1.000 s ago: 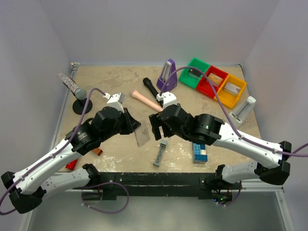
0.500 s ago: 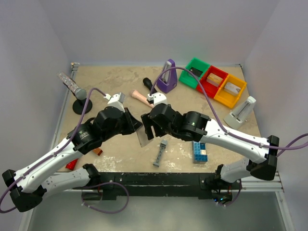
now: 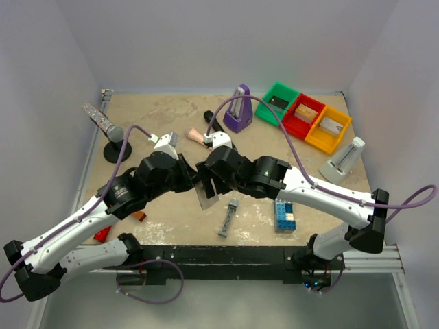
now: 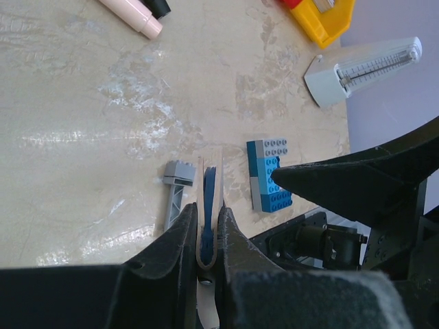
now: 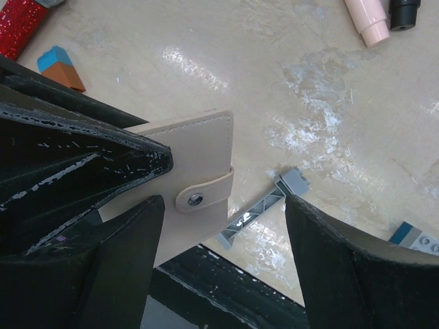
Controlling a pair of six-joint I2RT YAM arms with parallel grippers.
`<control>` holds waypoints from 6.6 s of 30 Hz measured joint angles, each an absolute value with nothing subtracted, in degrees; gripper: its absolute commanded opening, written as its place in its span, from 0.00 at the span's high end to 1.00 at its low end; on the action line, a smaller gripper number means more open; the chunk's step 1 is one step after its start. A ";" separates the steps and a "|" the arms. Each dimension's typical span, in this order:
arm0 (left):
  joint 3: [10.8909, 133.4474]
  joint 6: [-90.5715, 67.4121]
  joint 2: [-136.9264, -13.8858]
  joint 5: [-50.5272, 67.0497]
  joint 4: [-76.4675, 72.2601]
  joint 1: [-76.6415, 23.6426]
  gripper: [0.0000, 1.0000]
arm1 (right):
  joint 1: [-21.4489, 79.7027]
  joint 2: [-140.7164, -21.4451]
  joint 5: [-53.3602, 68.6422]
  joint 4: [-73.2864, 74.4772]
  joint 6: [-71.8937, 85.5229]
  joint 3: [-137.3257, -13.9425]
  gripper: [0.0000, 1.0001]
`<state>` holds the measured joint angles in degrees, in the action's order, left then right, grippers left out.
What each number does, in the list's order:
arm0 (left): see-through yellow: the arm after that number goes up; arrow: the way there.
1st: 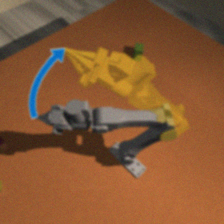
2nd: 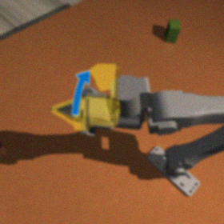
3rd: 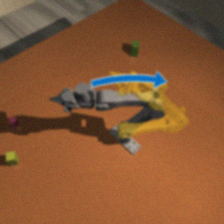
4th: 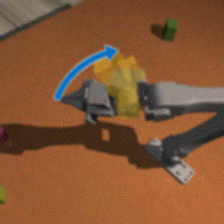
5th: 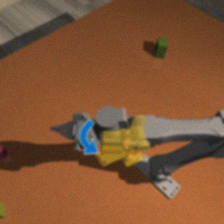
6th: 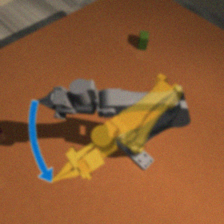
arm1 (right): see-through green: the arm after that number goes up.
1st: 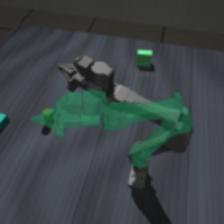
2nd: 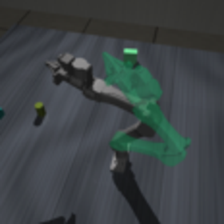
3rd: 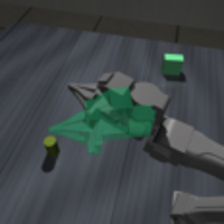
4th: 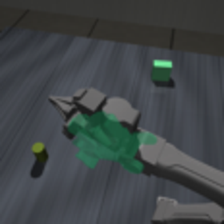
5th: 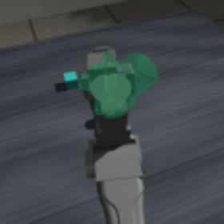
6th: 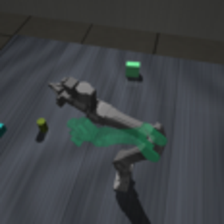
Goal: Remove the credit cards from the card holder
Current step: Open the card holder.
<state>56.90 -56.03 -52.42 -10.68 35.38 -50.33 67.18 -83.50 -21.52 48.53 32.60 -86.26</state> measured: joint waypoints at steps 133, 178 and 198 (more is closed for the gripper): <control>54.08 -59.37 -47.51 -10.07 33.45 -50.72 1.00 | 64.84 -83.79 -24.64 55.05 34.26 -86.00 0.68; 19.35 -75.90 -57.39 53.56 -70.22 -33.76 1.00 | 62.19 -41.50 -0.19 28.67 27.05 -54.98 0.41; 21.61 -77.65 -54.22 55.88 -70.65 -33.63 1.00 | 62.19 -44.51 9.10 21.67 31.53 -54.78 0.38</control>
